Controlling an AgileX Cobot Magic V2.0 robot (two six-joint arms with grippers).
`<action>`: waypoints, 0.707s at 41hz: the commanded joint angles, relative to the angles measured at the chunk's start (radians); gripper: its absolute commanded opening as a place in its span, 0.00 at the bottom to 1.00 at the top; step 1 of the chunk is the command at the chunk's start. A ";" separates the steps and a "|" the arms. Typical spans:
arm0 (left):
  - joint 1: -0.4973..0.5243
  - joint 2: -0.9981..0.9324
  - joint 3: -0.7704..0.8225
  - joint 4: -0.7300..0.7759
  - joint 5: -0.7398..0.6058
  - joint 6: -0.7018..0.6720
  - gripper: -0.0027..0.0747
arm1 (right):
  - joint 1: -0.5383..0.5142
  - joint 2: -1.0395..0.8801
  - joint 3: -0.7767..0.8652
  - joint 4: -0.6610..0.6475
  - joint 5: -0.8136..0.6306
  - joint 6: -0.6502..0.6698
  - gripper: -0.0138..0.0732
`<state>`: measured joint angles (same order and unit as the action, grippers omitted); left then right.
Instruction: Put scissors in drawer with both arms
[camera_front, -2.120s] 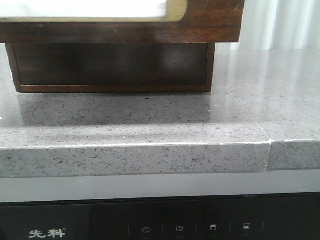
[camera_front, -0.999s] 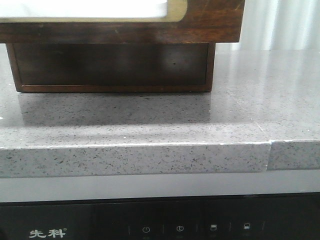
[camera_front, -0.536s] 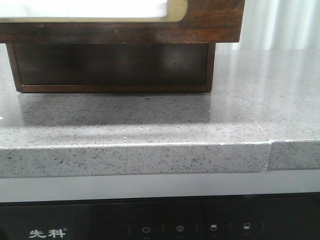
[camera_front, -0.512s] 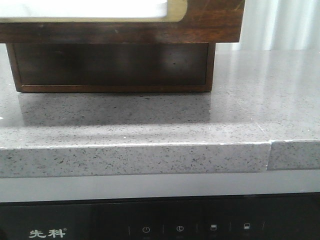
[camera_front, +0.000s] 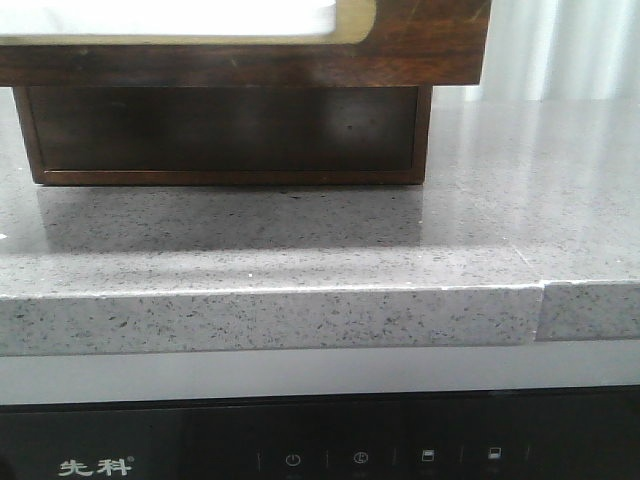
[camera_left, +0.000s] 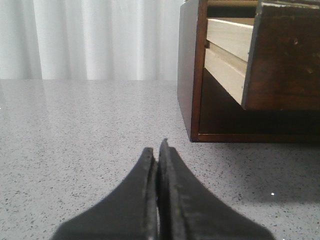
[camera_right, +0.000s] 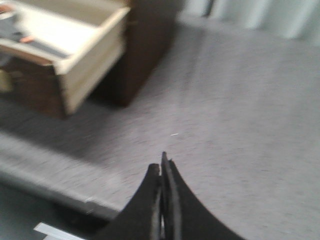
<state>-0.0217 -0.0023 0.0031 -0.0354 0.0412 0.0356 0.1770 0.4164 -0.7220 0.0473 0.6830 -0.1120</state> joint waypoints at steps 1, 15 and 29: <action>-0.005 -0.021 0.026 0.000 -0.089 -0.011 0.01 | -0.089 -0.079 0.092 -0.012 -0.199 0.002 0.04; -0.005 -0.021 0.026 0.000 -0.089 -0.011 0.01 | -0.200 -0.359 0.493 -0.012 -0.512 0.002 0.04; -0.005 -0.021 0.026 0.000 -0.089 -0.011 0.01 | -0.187 -0.444 0.725 -0.011 -0.750 0.003 0.04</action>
<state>-0.0217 -0.0023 0.0031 -0.0354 0.0412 0.0356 -0.0158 -0.0102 -0.0076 0.0456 0.0817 -0.1120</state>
